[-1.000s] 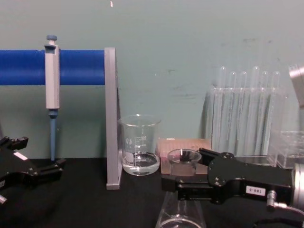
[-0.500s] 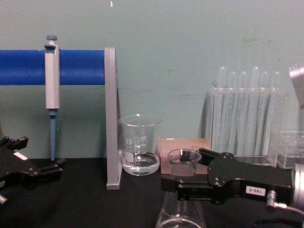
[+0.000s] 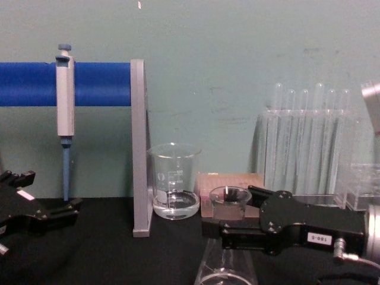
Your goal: Grasp the erlenmeyer flask with one hand, shake it three times, then place it back.
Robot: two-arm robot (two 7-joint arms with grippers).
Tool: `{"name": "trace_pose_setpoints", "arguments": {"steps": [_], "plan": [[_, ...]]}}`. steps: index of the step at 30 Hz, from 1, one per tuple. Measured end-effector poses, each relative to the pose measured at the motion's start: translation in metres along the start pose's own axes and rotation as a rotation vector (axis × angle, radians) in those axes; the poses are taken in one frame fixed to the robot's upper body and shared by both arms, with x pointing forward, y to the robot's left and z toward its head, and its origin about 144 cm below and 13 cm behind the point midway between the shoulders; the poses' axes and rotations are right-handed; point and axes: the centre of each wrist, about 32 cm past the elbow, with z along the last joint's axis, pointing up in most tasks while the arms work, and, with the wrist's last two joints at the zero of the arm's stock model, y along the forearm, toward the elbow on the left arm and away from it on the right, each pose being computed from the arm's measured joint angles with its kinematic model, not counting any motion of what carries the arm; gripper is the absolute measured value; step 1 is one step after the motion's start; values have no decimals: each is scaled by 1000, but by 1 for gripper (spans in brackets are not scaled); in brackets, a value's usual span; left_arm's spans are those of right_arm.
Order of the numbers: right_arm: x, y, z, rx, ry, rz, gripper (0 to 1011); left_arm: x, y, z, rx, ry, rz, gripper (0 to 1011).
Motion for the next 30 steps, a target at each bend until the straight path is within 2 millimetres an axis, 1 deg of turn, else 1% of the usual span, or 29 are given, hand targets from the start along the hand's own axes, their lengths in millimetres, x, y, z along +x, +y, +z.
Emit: {"name": "trace_pose_setpoints", "arguments": {"steps": [2, 3, 4, 6, 8, 9, 11, 12, 15, 17, 18, 30], "plan": [[0, 0, 0, 0, 0, 0, 928, 0, 0, 0, 0, 0, 0, 1001], [0, 0, 0, 0, 0, 0, 883, 0, 0, 0, 0, 0, 0, 1001], [0, 0, 0, 0, 0, 0, 868, 0, 0, 0, 0, 0, 0, 1001], [0, 0, 0, 0, 0, 0, 799, 0, 0, 0, 0, 0, 0, 1001], [0, 0, 0, 0, 0, 0, 763, 0, 0, 0, 0, 0, 0, 1001], [0, 0, 0, 0, 0, 0, 704, 0, 0, 0, 0, 0, 0, 1001], [0, 0, 0, 0, 0, 0, 665, 0, 0, 0, 0, 0, 0, 1001], [0, 0, 0, 0, 0, 0, 605, 0, 0, 0, 0, 0, 0, 1001], [0, 0, 0, 0, 0, 0, 544, 0, 0, 0, 0, 0, 0, 1001], [0, 0, 0, 0, 0, 0, 471, 0, 0, 0, 0, 0, 0, 1001], [0, 0, 0, -1, 0, 0, 457, 0, 0, 0, 0, 0, 0, 1001], [0, 0, 0, 0, 0, 0, 457, 0, 0, 0, 0, 0, 0, 1001]]}}
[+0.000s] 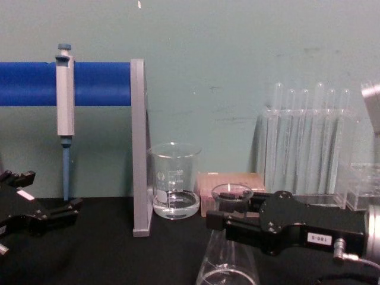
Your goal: Grasp the erlenmeyer flask with one hand, shake it three times, then place it back.
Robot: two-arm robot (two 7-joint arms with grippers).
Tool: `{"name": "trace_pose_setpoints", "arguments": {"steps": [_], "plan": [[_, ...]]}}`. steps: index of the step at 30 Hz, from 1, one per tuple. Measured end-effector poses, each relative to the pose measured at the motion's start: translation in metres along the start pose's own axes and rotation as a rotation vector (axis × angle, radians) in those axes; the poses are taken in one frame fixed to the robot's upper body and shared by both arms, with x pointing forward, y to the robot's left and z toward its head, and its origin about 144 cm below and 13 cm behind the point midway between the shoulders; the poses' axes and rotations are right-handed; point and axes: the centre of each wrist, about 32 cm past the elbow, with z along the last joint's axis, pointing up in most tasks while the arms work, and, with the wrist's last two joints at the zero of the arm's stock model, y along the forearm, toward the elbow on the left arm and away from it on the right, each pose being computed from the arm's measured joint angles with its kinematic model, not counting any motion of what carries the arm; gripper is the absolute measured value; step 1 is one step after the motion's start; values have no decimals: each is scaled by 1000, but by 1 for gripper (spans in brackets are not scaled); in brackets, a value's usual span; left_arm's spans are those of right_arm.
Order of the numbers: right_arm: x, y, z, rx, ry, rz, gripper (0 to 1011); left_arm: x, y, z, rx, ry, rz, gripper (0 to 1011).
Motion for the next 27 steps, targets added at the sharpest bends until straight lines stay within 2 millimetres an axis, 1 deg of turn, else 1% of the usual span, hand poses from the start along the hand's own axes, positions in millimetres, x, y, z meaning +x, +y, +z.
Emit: {"name": "trace_pose_setpoints", "arguments": {"steps": [14, 27], "plan": [[1, -2, 3, 19, 6, -9, 457, 0, 0, 0, 0, 0, 0, 1001], [2, -6, 36, 92, -45, -66, 457, 0, 0, 0, 0, 0, 0, 1001]]}}
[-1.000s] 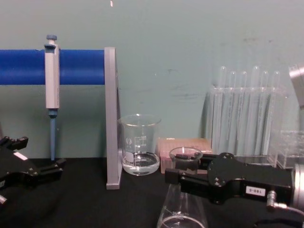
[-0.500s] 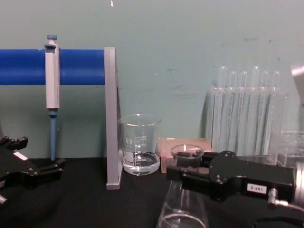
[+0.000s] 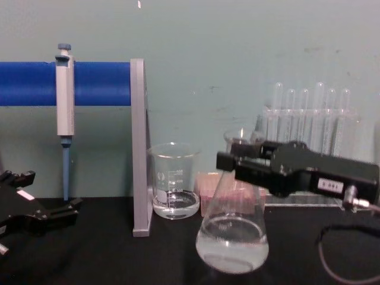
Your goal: Grasp the erlenmeyer flask with one hand, shake it three times, then place it back.
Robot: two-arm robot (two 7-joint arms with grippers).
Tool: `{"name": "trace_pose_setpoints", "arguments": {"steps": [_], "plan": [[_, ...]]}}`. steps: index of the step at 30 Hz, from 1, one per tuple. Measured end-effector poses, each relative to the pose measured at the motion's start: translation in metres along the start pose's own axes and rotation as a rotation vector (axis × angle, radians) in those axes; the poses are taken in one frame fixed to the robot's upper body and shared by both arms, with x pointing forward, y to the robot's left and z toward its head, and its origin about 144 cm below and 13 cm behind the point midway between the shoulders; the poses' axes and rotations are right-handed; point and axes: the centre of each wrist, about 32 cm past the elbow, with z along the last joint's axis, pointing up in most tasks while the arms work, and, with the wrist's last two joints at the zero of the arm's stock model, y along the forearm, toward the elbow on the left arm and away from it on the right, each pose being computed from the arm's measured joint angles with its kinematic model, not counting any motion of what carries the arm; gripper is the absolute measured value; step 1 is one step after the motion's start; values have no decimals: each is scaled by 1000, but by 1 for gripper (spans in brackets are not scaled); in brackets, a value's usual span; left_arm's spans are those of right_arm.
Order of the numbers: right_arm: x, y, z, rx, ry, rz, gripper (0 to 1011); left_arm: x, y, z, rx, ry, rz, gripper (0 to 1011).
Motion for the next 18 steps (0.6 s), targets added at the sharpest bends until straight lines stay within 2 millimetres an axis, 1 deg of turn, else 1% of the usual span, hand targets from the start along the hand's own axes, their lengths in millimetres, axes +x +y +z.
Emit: {"name": "trace_pose_setpoints", "arguments": {"steps": [4, 7, 18], "plan": [[1, 1, 11, 15, -14, -14, 457, 0, 0, 0, 0, 0, 0, 1001], [1, 1, 15, 19, -20, -22, 457, 0, 0, 0, 0, 0, 0, 1001], [0, 0, 18, 20, -20, -40, 457, 0, 0, 0, 0, 0, 0, 1001]]}}
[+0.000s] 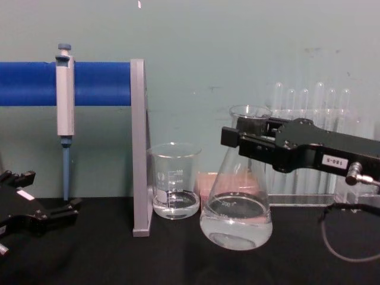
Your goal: Grasp the erlenmeyer flask with one hand, shake it three times, then place it back.
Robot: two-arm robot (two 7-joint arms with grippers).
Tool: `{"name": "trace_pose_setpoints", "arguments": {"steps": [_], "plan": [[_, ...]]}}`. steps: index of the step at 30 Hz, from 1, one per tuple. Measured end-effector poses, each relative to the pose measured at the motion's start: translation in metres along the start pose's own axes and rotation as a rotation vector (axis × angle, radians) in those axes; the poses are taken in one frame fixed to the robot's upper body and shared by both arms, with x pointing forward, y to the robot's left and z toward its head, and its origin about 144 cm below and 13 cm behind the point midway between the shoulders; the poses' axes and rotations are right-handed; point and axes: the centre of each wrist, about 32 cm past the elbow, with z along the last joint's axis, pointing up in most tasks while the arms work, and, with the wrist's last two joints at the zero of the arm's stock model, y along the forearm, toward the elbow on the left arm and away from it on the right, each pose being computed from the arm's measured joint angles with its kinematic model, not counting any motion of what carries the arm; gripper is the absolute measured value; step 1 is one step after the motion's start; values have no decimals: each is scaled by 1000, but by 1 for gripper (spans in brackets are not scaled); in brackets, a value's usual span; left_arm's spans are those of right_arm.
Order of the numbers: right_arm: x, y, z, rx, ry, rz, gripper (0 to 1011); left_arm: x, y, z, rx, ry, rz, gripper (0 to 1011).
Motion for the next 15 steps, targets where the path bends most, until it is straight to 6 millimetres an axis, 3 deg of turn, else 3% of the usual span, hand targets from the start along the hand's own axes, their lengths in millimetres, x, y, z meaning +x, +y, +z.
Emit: {"name": "trace_pose_setpoints", "arguments": {"steps": [15], "plan": [[-8, 7, -3, 9, 18, 93, 457, 0, 0, 0, 0, 0, 0, 1001]]}}
